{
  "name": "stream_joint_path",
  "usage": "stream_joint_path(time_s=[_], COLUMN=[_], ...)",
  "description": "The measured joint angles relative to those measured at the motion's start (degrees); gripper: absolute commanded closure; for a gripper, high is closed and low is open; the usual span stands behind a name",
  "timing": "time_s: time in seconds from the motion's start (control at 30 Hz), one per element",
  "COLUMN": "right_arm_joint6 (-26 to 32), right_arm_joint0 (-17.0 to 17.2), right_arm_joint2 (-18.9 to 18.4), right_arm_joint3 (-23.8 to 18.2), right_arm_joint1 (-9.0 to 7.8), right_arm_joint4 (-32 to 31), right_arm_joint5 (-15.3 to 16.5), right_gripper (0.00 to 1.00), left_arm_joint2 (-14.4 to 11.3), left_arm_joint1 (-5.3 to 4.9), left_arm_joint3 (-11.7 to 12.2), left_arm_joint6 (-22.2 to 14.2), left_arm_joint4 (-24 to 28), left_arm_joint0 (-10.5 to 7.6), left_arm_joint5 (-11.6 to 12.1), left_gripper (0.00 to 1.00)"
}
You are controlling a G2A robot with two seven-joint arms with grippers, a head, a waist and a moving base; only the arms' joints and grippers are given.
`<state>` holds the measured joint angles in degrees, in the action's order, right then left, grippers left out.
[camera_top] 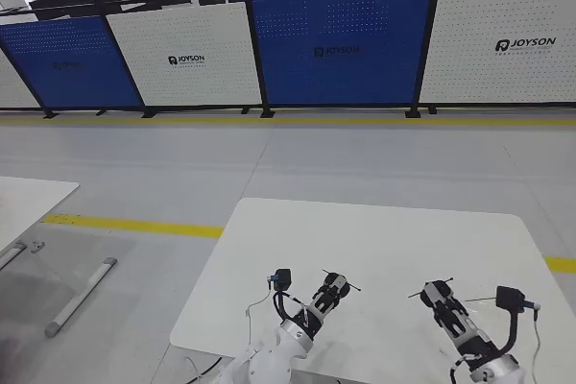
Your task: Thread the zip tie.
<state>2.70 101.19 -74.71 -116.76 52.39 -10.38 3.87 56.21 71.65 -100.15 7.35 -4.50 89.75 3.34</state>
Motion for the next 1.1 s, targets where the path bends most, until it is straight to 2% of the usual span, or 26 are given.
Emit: stream_joint_path(time_s=[0.13, 0.33, 0.9, 1.0, 1.1], right_arm_joint6=[-3.2, -9.6, -9.5, -7.0, -1.0], right_arm_joint0=[4.8, 8.7, 8.7, 8.3, 8.1], right_arm_joint2=[-3.4, -3.5, -3.5, -4.9, -8.5], right_arm_joint3=[-1.6, -1.2, -0.7, 0.0, 0.7], right_arm_joint1=[0.02, 0.73, 0.83, 0.89, 0.58], right_arm_joint4=[1.2, -0.1, 0.4, 3.9, 8.9], right_arm_joint5=[4.1, 7.8, 8.0, 8.5, 9.8], right_gripper=[1.0, 1.0, 1.0, 1.0, 1.0], left_arm_joint2=[0.0, 0.0, 0.0, 0.0, 0.0], left_arm_joint1=[0.0, 0.0, 0.0, 0.0, 0.0], left_arm_joint3=[0.0, 0.0, 0.0, 0.0, 0.0], left_arm_joint6=[0.0, 0.0, 0.0, 0.0, 0.0], left_arm_joint4=[0.0, 0.0, 0.0, 0.0, 0.0], left_arm_joint0=[0.0, 0.0, 0.0, 0.0, 0.0], left_arm_joint5=[0.0, 0.0, 0.0, 0.0, 0.0], left_gripper=[1.0, 1.0, 1.0, 1.0, 1.0])
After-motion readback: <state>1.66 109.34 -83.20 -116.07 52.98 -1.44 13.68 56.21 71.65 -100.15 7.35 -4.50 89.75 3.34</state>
